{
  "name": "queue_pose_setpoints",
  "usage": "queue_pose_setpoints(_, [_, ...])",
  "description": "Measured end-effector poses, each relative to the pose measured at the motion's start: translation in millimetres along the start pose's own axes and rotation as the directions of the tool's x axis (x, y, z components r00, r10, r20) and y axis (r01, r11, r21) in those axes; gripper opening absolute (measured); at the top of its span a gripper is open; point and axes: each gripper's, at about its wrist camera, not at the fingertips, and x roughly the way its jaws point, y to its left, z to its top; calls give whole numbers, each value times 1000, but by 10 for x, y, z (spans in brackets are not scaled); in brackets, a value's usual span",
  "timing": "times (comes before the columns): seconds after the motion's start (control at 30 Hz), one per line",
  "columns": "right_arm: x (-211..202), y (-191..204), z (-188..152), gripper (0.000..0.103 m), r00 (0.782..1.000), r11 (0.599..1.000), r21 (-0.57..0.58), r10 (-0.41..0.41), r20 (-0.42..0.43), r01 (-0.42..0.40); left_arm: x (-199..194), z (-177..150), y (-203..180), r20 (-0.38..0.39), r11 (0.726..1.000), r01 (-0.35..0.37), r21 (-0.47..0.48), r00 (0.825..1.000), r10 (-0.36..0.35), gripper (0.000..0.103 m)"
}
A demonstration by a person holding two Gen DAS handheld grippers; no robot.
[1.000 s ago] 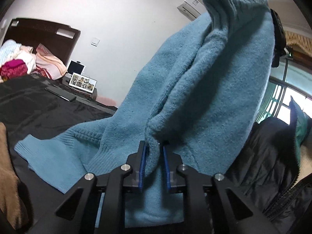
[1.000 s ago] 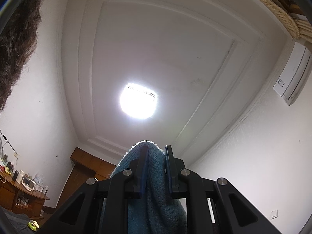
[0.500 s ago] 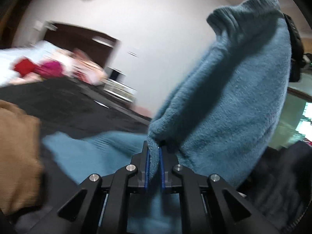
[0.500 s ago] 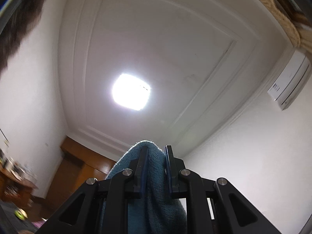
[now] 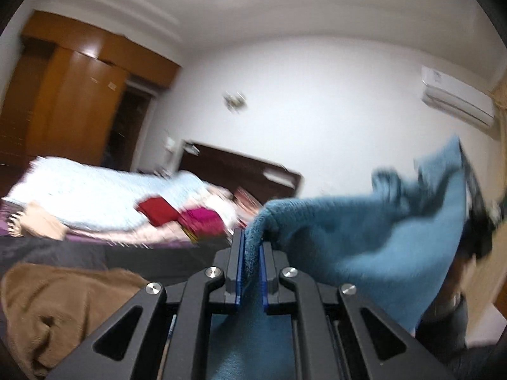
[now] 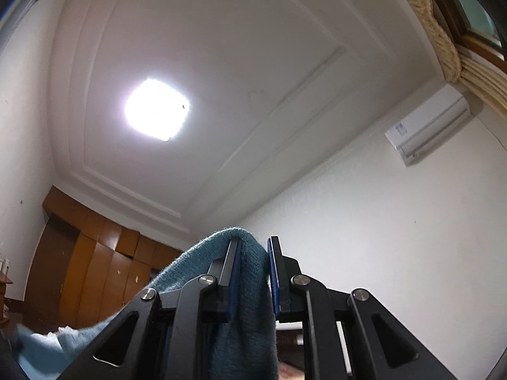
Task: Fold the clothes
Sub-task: 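Lower the sweater onto the bed with both grippers and open them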
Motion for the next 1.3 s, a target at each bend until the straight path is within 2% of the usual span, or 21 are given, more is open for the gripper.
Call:
queue_pose_setpoints(0.07, [-28, -45, -180, 16, 998, 1000, 10, 4, -60, -3, -68, 81, -16, 60, 998, -68, 10, 996, 67, 9])
queue_pose_setpoints(0.17, [-19, -124, -567, 16, 982, 999, 34, 24, -187, -17, -154, 143, -50, 131, 985, -167, 31, 978, 162, 9])
queue_pose_setpoints(0.23, [-28, -180, -837, 16, 960, 998, 56, 42, -278, -28, -76, -118, -34, 59, 974, -214, 74, 976, 210, 9])
queue_pose_setpoints(0.3, [-80, -208, -1122, 16, 928, 997, 59, 65, -367, -46, 38, -365, 79, -46, 970, -232, 68, 971, 235, 9])
queue_pose_setpoints(0.37, [-150, -212, -1395, 16, 888, 996, 61, 91, -452, -71, 141, -598, 206, -144, 965, -256, 56, 954, 261, 9])
queue_pose_setpoints(0.43, [-207, -203, -1629, 16, 845, 993, 73, 116, -522, -91, 211, -789, 375, -219, 954, -299, 24, 930, 297, 9])
queue_pose_setpoints(0.5, [-240, -213, -1815, 16, 820, 992, 79, 122, -559, -94, 277, -960, 522, -283, 942, -337, 3, 903, 324, 9])
queue_pose_setpoints(0.57, [-258, -239, -1889, 16, 814, 992, 87, 122, -568, -88, 298, -1081, 553, -312, 937, -348, 9, 890, 333, 11])
queue_pose_setpoints(0.63, [-264, -238, -1916, 16, 804, 988, 112, 154, -574, -109, 279, -1145, 512, -324, 945, -326, 25, 892, 316, 13])
queue_pose_setpoints(0.7, [-250, -135, -1960, 16, 784, 980, 122, 198, -588, -156, 262, -1145, 435, -319, 948, -313, 64, 893, 317, 13])
queue_pose_setpoints(0.73, [-246, -129, -1992, 16, 763, 973, 138, 231, -604, -185, 264, -1112, 399, -314, 946, -314, 85, 892, 325, 13])
queue_pose_setpoints(0.83, [-137, -48, -2225, 18, 666, 945, 219, 326, -671, -242, 326, -1110, 433, -324, 946, -309, 96, 889, 323, 13])
queue_pose_setpoints(0.9, [-57, -18, -2367, 19, 611, 931, 256, 363, -704, -259, 280, -1116, 506, -343, 952, -297, 71, 889, 303, 15])
queue_pose_setpoints(0.93, [-53, 8, -2401, 23, 589, 925, 265, 377, -715, -271, 228, -1101, 536, -355, 955, -290, 55, 889, 290, 20])
queue_pose_setpoints(0.97, [-69, 38, -2416, 37, 574, 920, 265, 388, -722, -289, 206, -1074, 569, -369, 958, -284, 32, 888, 275, 36])
queue_pose_setpoints(1.0, [-78, 80, -2427, 53, 563, 914, 260, 398, -724, -311, 226, -1051, 614, -382, 960, -278, 3, 887, 258, 60])
queue_pose_setpoints(1.03, [-85, 114, -2432, 87, 560, 908, 256, 408, -721, -332, 248, -1025, 647, -390, 961, -276, -23, 887, 246, 72])
queue_pose_setpoints(1.07, [-105, 158, -2414, 97, 559, 901, 254, 419, -716, -351, 261, -995, 682, -390, 961, -273, -51, 891, 233, 82])
queue_pose_setpoints(1.13, [-172, 273, -2330, 97, 561, 887, 253, 444, -698, -387, 297, -931, 751, -396, 964, -248, -99, 898, 190, 82])
queue_pose_setpoints(1.17, [-193, 317, -2313, 97, 555, 878, 257, 458, -694, -403, 343, -907, 766, -403, 966, -237, -102, 898, 178, 82])
queue_pose_setpoints(1.3, [-225, 488, -2405, 97, 495, 848, 296, 504, -708, -440, 636, -858, 720, -437, 981, -188, -41, 887, 151, 82])
